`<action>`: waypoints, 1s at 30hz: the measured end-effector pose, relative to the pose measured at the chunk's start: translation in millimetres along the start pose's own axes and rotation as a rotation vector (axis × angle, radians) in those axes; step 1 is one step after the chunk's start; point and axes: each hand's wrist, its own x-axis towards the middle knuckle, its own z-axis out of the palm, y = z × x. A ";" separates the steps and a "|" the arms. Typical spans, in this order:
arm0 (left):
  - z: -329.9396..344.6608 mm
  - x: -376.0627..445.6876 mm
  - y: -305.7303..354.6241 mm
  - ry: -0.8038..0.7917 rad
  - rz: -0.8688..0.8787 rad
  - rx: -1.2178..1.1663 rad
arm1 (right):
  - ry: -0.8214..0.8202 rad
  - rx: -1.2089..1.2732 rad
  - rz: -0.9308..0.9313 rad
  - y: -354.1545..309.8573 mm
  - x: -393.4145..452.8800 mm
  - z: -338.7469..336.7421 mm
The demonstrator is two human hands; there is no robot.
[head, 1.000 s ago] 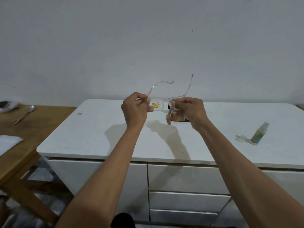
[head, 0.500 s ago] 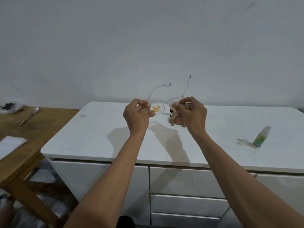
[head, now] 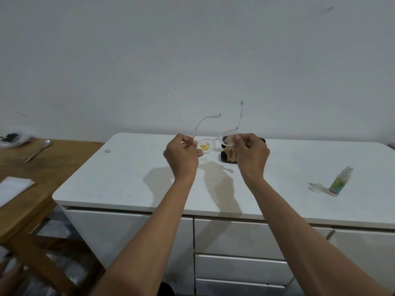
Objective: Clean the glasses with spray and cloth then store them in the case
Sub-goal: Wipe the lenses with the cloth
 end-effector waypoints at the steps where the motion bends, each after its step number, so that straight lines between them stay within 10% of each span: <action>1: 1.3 0.7 -0.8 0.013 -0.014 -0.010 | 0.029 0.024 0.018 -0.9 -2.2 2.1; 9: 6.5 -0.2 -1.2 0.048 -0.012 -0.061 | -0.031 0.420 0.362 -4.2 -18.7 31.9; 30: -13.1 10.9 8.5 -0.013 0.073 -0.168 | -0.056 0.140 -0.078 -19.3 -43.8 56.5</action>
